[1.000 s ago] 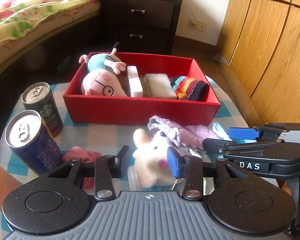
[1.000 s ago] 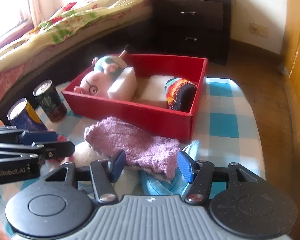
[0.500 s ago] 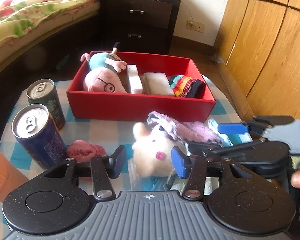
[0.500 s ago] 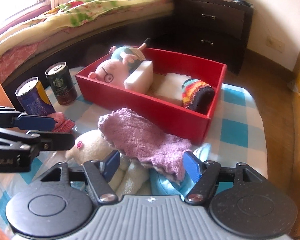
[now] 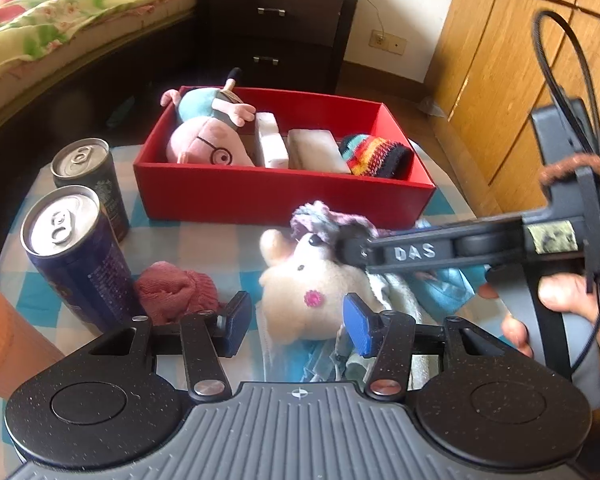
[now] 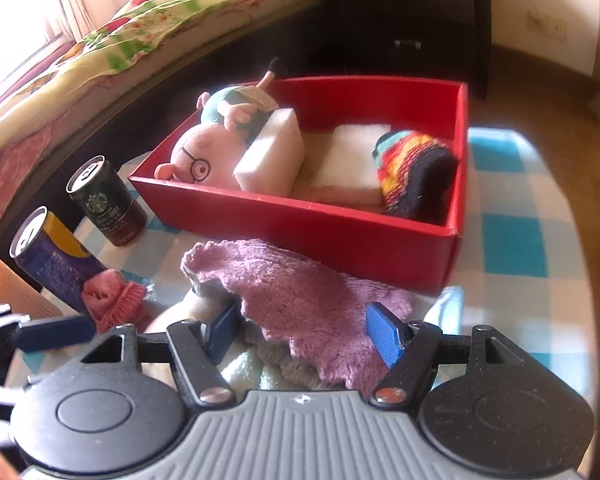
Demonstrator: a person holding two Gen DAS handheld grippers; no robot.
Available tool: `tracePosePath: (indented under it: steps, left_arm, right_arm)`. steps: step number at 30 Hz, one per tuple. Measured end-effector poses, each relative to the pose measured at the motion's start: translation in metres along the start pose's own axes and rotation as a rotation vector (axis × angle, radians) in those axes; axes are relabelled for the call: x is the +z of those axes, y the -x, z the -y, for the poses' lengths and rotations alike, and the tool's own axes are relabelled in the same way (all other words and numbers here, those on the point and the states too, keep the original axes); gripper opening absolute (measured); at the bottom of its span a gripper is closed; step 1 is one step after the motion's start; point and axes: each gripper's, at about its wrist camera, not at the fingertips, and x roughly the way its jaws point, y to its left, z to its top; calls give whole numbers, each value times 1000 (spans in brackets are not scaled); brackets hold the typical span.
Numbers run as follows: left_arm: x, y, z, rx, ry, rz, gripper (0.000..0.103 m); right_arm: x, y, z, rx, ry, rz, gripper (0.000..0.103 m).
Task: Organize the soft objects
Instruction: 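Reach the left tool toward the white bunny while the right tool approaches the purple towel, then lift the purple towel with the right tool while the left tool grasps the white towel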
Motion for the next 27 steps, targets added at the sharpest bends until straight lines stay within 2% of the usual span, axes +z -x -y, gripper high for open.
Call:
tracePosePath:
  steps: [2,4,7,13,21,23,27]
  left_arm:
    - [-1,-1,1,5,-9,-2,52]
    - [-1,-1,2,7,-13,-4,52]
    - [-1,-1,3,8,-12,0,54]
    - [6,-7,12,4,-23,9,57]
    - [17,-36,25,6,-17,-39,62]
    - [16,-34,28,-20,-12,-54,62]
    - [11,-21,43,-89,-63,-49,61]
  right_arm:
    - [1,-1,-1,20,-16,-6,16]
    - [2,0,-1,29,-30,-13,0]
    - [3,8,5,33,-58,-3,0]
    - [5,45,22,118,-169,66,0]
    - [-3,102,30,164,-214,147,0]
    - [-5,117,32,166,-212,175,0]
    - [-5,129,38,135,-208,218,0]
